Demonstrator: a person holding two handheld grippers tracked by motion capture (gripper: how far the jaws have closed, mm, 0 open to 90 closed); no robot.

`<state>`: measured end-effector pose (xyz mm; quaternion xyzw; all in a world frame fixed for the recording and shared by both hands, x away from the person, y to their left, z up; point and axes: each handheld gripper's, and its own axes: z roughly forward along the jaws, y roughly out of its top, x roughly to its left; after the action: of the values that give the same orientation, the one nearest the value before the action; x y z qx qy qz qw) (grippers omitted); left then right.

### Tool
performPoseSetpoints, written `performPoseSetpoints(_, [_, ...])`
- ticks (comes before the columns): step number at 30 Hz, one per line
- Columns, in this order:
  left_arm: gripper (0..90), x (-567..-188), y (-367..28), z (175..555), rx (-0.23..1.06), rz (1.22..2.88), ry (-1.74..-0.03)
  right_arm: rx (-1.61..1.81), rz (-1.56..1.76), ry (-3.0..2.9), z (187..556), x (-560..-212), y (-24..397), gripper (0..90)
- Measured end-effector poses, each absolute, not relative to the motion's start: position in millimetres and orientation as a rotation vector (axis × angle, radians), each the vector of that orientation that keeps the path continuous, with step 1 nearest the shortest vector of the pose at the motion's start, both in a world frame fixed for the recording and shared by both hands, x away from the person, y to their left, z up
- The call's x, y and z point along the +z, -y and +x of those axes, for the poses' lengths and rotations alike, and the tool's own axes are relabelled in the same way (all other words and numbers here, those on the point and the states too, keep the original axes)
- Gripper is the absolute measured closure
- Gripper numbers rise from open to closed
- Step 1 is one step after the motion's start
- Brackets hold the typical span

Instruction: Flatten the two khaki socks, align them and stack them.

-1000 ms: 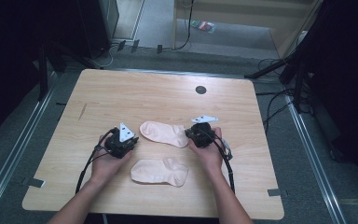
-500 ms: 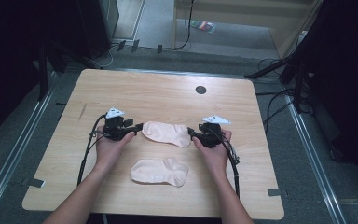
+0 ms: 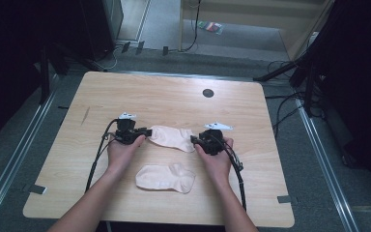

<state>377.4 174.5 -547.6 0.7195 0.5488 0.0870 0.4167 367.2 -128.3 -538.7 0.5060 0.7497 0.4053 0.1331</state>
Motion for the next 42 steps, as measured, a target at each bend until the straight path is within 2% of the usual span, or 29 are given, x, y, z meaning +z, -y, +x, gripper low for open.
performPoseSetpoints(3, [87.1, -545.8, -173.4, 375.0, 0.212, 1.832, -1.348, 1.164, 1.463, -2.206, 366.8, -540.7, 126.9, 77.9])
performPoseSetpoints(5, [89.8, -543.7, -173.1, 372.8, 0.222, 1.846, -1.325, 1.153, 1.452, -2.206, 365.4, -540.2, 126.2, 85.8])
performPoseSetpoints(7, [90.0, -541.4, -173.3, 370.5, 0.222, 1.855, -1.303, 1.166, 1.453, -2.209, 364.3, -538.3, 126.4, 87.3])
performPoseSetpoints(20, [90.0, -518.2, -181.5, 346.9, 0.222, 1.820, -1.202, 1.202, 1.407, -2.149, 350.5, -519.1, 132.8, 88.1])
performPoseSetpoints(42, [90.0, -505.4, -199.6, 280.6, 0.206, 1.773, -1.117, 1.304, 1.320, -2.183, 293.6, -492.0, 136.2, 88.1])
